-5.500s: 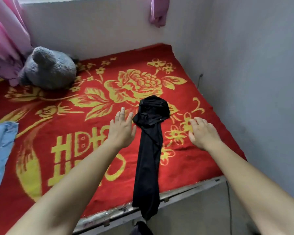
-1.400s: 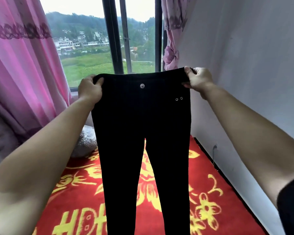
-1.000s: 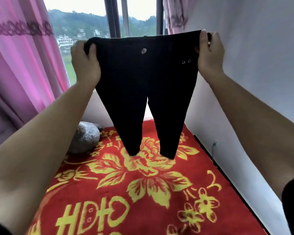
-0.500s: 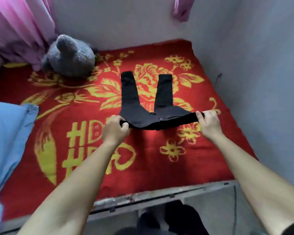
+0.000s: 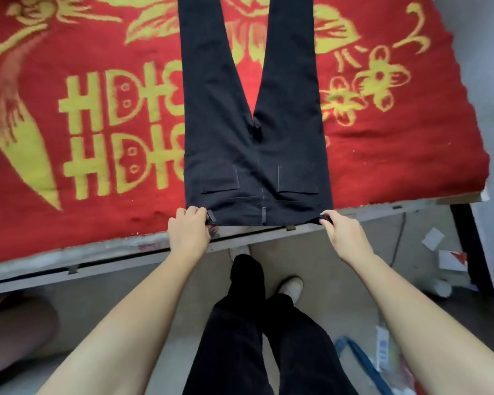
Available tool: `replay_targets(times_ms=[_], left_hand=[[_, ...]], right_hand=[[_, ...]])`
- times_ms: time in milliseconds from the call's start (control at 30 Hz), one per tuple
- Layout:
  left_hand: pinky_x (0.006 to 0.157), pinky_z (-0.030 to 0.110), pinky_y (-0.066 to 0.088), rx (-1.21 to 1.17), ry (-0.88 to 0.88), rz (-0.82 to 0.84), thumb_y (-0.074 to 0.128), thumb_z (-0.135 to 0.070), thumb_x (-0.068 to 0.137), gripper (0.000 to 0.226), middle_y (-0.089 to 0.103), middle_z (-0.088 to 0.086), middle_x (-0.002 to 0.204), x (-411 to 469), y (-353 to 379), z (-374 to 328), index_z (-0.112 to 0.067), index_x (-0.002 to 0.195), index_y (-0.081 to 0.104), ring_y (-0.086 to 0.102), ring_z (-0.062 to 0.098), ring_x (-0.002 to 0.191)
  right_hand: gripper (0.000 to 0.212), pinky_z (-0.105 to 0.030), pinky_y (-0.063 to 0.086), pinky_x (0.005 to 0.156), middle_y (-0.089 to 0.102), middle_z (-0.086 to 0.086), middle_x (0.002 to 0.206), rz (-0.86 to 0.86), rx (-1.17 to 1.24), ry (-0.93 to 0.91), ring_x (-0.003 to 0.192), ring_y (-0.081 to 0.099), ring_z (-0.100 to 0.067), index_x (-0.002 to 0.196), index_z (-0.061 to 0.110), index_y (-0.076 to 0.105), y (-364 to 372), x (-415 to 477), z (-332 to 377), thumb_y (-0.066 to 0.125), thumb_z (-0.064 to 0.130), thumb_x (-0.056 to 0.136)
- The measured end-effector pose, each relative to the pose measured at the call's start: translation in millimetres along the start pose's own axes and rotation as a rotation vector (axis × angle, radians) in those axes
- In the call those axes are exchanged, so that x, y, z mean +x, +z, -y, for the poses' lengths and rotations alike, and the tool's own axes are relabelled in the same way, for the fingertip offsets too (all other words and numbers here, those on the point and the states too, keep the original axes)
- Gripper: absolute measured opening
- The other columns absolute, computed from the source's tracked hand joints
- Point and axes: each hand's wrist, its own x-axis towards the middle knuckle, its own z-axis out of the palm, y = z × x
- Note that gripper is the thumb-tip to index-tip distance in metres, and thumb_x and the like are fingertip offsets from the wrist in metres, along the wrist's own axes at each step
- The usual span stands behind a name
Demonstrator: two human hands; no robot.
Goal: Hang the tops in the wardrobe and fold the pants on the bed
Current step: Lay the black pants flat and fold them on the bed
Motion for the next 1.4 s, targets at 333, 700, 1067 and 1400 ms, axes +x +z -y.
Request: replay_targets(times_ms=[333, 700, 1067, 1400], left_hand=[[0.074, 0.040, 0.035, 0.069, 0.005, 0.048, 0.054, -0.004, 0.086, 0.023, 0.055, 0.005, 0.135, 22.7, 105.6, 4.2, -0.009, 0.108, 0.056, 0.046, 0.034, 0.108], [0.085, 0.046, 0.040, -0.114, 0.172, -0.251, 0.056, -0.020, 0.088, 0.047, 0.043, 0.020, 0.145, 57.6, 76.8, -23.5, -0.010, 0.134, 0.054, 0.047, 0.038, 0.120], [0.117, 0.059, 0.009, 0.090, 0.369, 0.233, 0.028, -0.043, 0.098, 0.064, -0.003, 0.006, 0.165, 78.6, 88.4, -62.0, -0.025, 0.157, 0.010, -0.010, 0.031, 0.150], [0.080, 0.039, 0.044, -0.436, 0.376, 0.097, 0.049, -0.039, 0.097, 0.030, 0.054, 0.005, 0.109, 70.3, 48.2, -166.5, -0.012, 0.110, 0.056, 0.052, 0.026, 0.099]], right_hand=[[0.039, -0.027, 0.046, 0.086, 0.066, 0.005, 0.101, 0.080, 0.476, 0.313, 0.098, 0.062, -0.017, 0.131, 0.027, 0.063, 80.4, 33.3, -26.9, 0.057, 0.030, 0.093], [0.040, -0.043, 0.059, 0.086, 0.074, -0.010, 0.106, 0.089, 0.796, 0.536, 0.086, 0.070, -0.021, 0.123, 0.010, 0.061, 76.2, 47.5, -24.8, 0.072, 0.010, 0.085], [0.047, -0.043, 0.053, 0.098, 0.065, -0.003, 0.123, 0.132, 0.581, 0.535, 0.113, 0.064, -0.022, 0.132, 0.016, 0.059, 34.0, 90.0, -28.1, 0.070, 0.032, 0.089], [0.053, -0.036, 0.058, 0.090, 0.060, 0.002, 0.108, -0.063, 0.638, 0.422, 0.098, 0.061, -0.012, 0.140, 0.019, 0.049, -62.6, 219.1, 9.4, 0.066, 0.030, 0.092]])
